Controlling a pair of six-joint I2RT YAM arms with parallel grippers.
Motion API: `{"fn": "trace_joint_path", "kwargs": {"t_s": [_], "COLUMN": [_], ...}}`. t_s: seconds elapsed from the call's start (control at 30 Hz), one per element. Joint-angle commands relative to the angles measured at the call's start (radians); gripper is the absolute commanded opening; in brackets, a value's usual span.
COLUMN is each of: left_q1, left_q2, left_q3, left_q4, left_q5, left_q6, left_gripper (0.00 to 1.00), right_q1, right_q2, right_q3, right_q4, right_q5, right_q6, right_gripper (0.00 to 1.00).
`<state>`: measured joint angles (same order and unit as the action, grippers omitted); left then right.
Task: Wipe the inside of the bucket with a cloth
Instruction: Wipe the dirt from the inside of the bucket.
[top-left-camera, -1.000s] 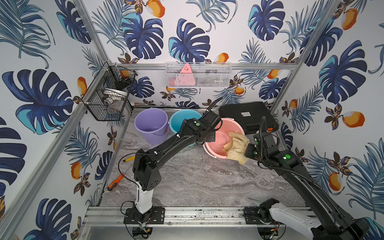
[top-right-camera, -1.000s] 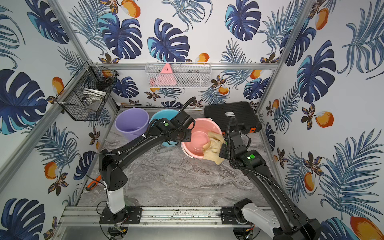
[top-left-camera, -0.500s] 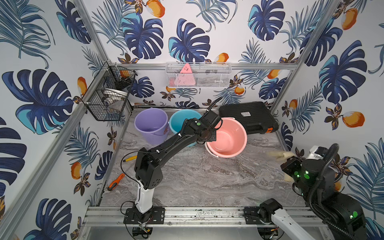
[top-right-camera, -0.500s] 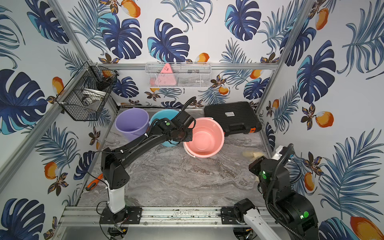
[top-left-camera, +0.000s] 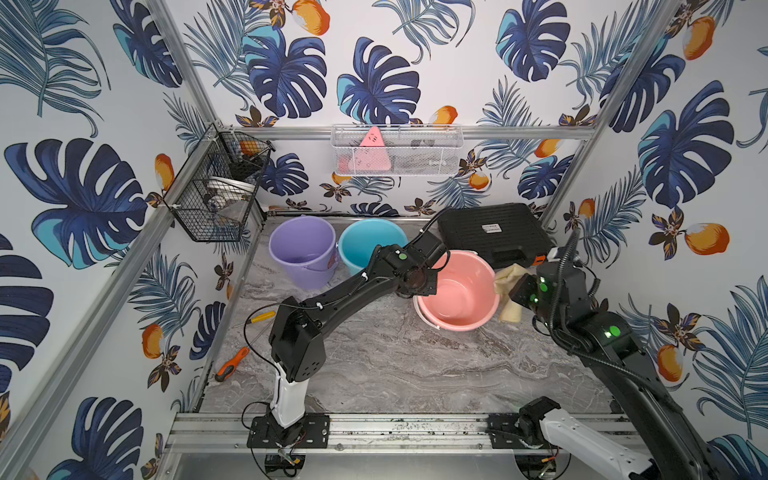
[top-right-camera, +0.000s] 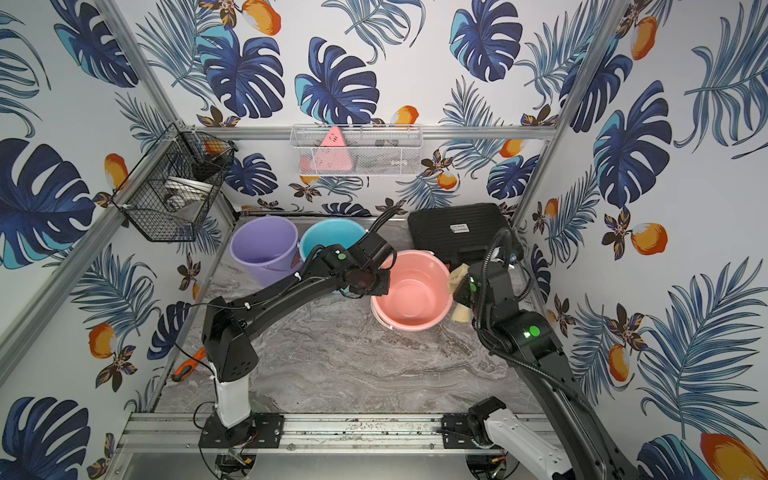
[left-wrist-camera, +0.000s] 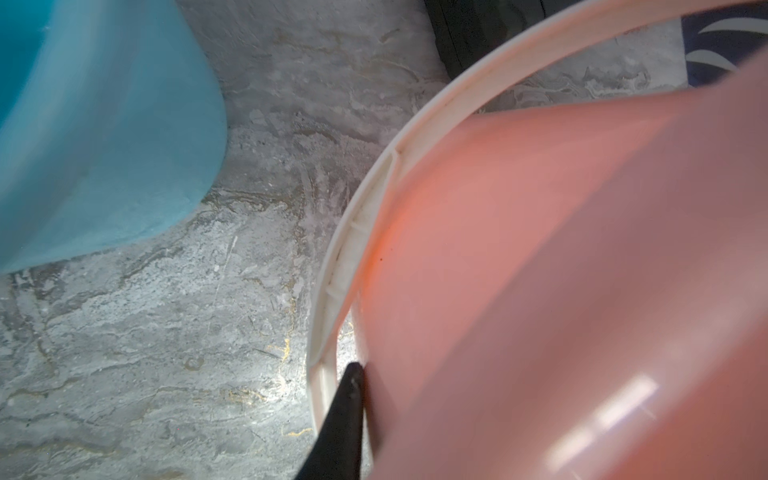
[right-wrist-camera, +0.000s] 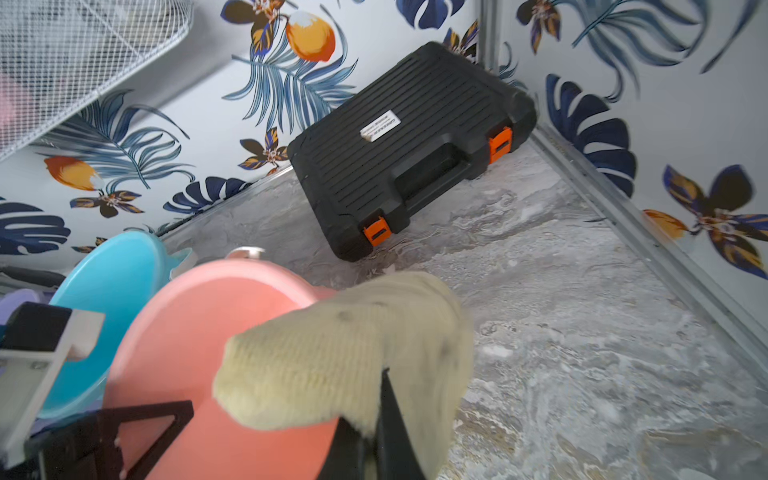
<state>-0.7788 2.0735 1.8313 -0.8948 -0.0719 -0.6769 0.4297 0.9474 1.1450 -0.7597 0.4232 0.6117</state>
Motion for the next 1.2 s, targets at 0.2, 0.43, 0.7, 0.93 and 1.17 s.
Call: {"fn": "trace_joint_path", "kwargs": {"t_s": [0.2,0.43,0.7,0.93,1.17], "left_q1": [-0.02,-0.024,-0.024,-0.03,-0.014], "left_q2": [-0.036,-0.024,0.045,0.01,0.004], "left_q3": [-0.029,-0.01,0.069,0.022,0.002], "left_q4": [0.056,0.04,0.018,0.069,0.081], "left_q5": [0.049,0.026,0.045,0.068,0.061], "left_q6": [0.02,0.029,0.033,0.021,0.004], "left_gripper": [0.0,0.0,0.0,0.0,0.0], "right_q1": [0.0,0.003,0.004,-0.002,-0.048], "right_q2": [0.17,0.243,0.261,0.341,0.332], "right_q3": [-0.067,-0.047,-0.052,-0.031,-0.004], "right_q4": [0.209,0.226,0.241,0.256,0.197], "right_q5": [-0.129,-0.234,-0.311,-0.235,-0.147], "right_q6": [0.005,0.014,0.016,0.005,-0.05], "right_gripper": [0.0,0.0,0.0,0.0,0.0]}}
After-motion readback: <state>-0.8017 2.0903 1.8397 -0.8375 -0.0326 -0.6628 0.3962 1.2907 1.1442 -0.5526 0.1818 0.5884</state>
